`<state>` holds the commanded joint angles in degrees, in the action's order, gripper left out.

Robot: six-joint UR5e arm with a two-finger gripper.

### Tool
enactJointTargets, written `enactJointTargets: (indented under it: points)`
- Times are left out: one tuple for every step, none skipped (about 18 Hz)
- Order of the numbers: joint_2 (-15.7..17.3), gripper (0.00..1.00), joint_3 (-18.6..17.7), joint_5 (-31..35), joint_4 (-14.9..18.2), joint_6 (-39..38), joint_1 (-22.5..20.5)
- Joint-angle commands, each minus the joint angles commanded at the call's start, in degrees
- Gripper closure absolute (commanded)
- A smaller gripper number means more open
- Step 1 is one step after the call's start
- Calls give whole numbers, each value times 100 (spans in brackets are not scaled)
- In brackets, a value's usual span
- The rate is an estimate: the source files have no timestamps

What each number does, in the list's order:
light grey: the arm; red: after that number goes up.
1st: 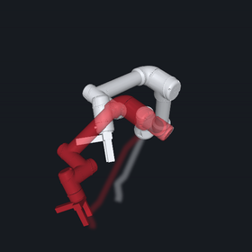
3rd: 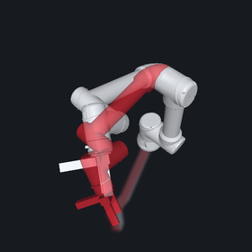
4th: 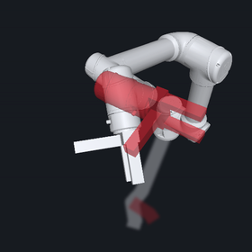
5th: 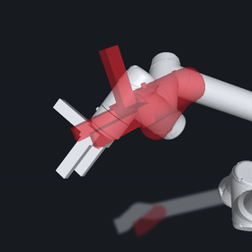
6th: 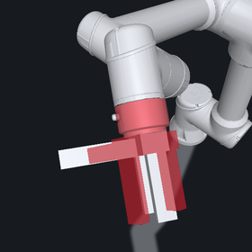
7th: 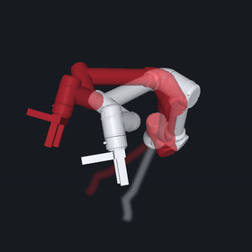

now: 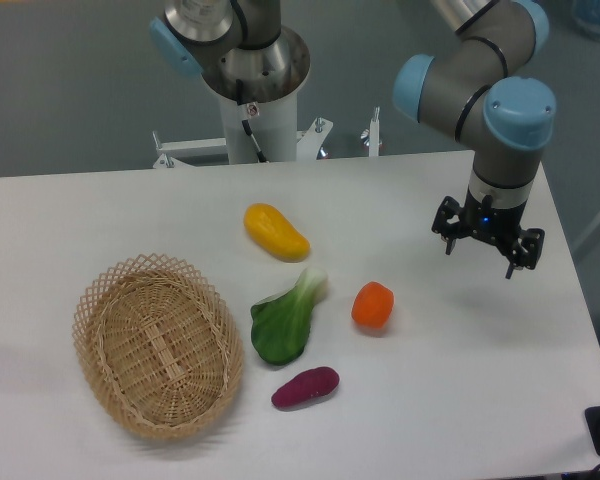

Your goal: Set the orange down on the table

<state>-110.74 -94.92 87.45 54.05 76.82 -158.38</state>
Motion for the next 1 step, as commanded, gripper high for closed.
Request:
enactJointTargets:
  points:
    - [0, 0, -9, 0, 0, 0, 0]
